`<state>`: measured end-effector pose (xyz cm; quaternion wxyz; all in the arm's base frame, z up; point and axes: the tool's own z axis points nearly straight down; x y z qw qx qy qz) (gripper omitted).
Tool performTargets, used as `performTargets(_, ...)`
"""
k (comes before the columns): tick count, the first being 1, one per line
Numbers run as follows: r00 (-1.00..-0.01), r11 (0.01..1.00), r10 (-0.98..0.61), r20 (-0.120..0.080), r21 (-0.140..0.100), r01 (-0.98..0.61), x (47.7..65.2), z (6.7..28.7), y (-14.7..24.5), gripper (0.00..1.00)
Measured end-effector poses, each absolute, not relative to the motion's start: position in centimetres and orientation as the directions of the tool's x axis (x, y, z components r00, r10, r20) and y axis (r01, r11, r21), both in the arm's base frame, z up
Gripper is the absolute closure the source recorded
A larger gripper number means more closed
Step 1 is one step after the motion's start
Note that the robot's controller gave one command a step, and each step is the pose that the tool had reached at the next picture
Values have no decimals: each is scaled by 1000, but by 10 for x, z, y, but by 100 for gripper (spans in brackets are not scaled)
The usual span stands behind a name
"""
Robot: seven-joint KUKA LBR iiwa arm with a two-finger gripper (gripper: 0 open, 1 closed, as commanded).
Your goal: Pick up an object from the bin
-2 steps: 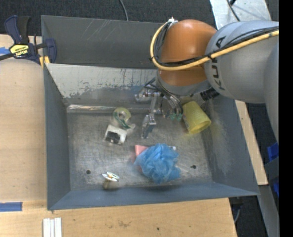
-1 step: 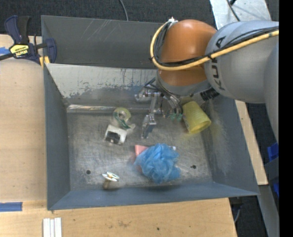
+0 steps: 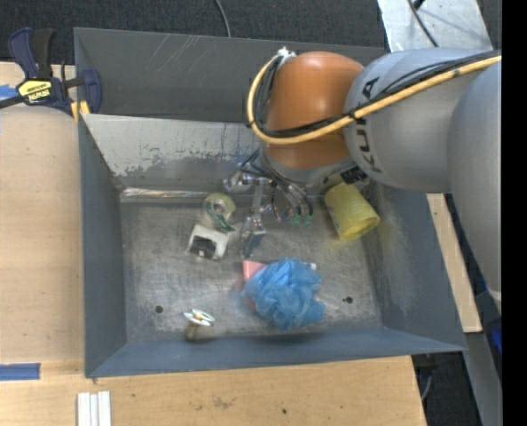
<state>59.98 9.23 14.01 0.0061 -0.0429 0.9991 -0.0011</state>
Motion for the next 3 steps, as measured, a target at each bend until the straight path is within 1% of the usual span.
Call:
performTargets(1, -985, 985, 172, 15, 1, 172, 622, 84, 131, 100)
performTargets(2, -985, 985, 172, 15, 1, 172, 622, 84, 131, 100)
performTargets(3, -995, 995, 101, -4, 0, 101, 624, 212, 129, 100)
